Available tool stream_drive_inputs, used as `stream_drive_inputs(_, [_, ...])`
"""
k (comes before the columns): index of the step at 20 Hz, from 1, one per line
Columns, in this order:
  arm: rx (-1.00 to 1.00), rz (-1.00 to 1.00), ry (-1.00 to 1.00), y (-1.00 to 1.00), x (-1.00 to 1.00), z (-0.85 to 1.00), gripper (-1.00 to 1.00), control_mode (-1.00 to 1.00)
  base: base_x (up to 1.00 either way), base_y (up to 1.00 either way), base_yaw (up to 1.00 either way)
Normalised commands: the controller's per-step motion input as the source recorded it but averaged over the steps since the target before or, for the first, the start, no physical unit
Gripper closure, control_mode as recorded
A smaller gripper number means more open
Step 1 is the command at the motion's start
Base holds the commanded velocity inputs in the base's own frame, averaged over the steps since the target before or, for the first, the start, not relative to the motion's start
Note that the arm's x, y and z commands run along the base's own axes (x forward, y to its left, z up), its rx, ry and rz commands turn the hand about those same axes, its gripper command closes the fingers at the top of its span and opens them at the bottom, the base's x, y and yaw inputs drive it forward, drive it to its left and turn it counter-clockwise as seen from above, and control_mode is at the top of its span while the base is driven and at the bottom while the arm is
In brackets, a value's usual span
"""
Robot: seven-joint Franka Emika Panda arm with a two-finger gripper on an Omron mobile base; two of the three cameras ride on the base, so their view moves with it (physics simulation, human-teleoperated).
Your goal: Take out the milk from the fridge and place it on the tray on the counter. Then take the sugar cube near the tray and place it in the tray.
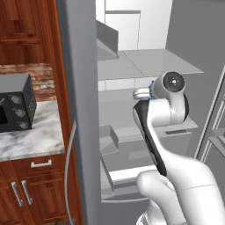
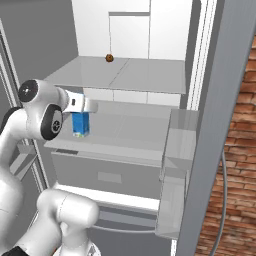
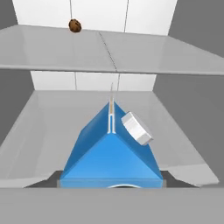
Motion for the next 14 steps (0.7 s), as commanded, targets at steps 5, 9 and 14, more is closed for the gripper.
stream_drive_inputs(5, [0.09, 0.10, 0.20, 0.00, -0.14, -0.04, 1.00, -1.00, 0.00, 0.00, 0.00])
stream_drive_inputs(9, [0.02, 0.09, 0.09, 0.00, -0.20, -0.07, 1.00, -1.00, 0.00, 0.00, 0.00])
stream_drive_inputs(14, [0.00, 0.02, -0.02, 0.00, -0.24, 0.00, 1.00, -1.00, 0.00, 0.00, 0.00])
